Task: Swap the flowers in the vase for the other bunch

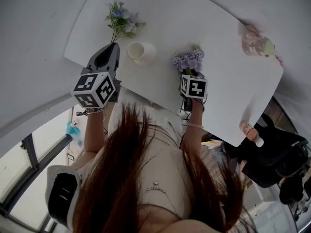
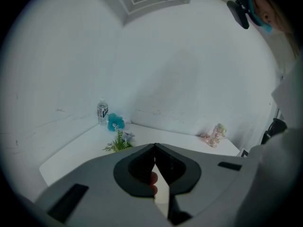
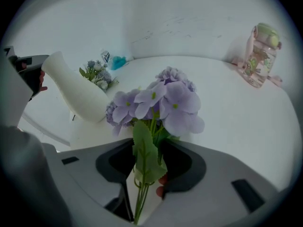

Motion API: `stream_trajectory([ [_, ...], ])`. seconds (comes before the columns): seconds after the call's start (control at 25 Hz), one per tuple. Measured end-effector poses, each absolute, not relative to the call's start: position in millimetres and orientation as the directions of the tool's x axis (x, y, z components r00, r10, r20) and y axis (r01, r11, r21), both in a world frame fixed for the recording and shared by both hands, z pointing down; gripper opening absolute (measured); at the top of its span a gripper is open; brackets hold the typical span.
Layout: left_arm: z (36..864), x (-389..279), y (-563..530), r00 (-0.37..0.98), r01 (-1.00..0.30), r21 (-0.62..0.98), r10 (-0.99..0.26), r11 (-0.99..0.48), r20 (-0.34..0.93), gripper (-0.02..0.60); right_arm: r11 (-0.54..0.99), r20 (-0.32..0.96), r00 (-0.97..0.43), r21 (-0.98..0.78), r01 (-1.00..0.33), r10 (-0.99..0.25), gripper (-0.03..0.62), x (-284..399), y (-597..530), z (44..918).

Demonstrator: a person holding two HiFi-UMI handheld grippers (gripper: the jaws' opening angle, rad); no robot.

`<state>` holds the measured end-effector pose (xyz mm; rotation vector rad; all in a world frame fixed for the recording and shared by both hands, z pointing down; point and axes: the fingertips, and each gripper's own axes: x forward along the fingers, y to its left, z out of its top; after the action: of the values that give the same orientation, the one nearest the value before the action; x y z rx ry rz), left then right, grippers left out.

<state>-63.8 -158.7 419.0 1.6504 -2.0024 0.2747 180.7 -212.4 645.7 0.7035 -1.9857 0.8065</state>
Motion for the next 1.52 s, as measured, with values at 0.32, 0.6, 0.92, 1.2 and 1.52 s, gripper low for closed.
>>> stream_trajectory([
  [0.32,414.6,-80.5,-171.3,-0.07,-0.968,0.175,-0.858,0.182,0.508,0.005,0.608,0.869,-0.456,-0.259,-0.75,-0.193,0.141,177.4,-212.0,640.9],
  [0.6,413.3,-93.2,-177.3,-0.03,-0.972,0.186,-0.867,0.141,0.497,0.005,0.585,0.86,-0.442,-0.226,-0.779,-0.256,0.103,175.3,-219.8,629.4],
  [0.92,406.8,-111.3,-174.1,-0.006,-0.974,0.196,-0.88,0.113,0.475,0.005,0.535,0.851,-0.405,-0.183,-0.825,-0.334,0.084,178.6,-225.5,616.7],
  [1.2,403.8,-123.6,-168.9,0.022,-0.973,0.212,-0.888,0.086,0.46,0.005,0.489,0.84,-0.383,-0.166,-0.856,-0.385,0.075,178.0,-223.5,604.2],
  [1.52,402.1,-133.3,-162.7,0.06,-0.972,0.228,-0.893,0.048,0.445,0.005,0.458,0.827,-0.356,-0.138,-0.878,-0.435,0.067,175.6,-217.3,589.8],
])
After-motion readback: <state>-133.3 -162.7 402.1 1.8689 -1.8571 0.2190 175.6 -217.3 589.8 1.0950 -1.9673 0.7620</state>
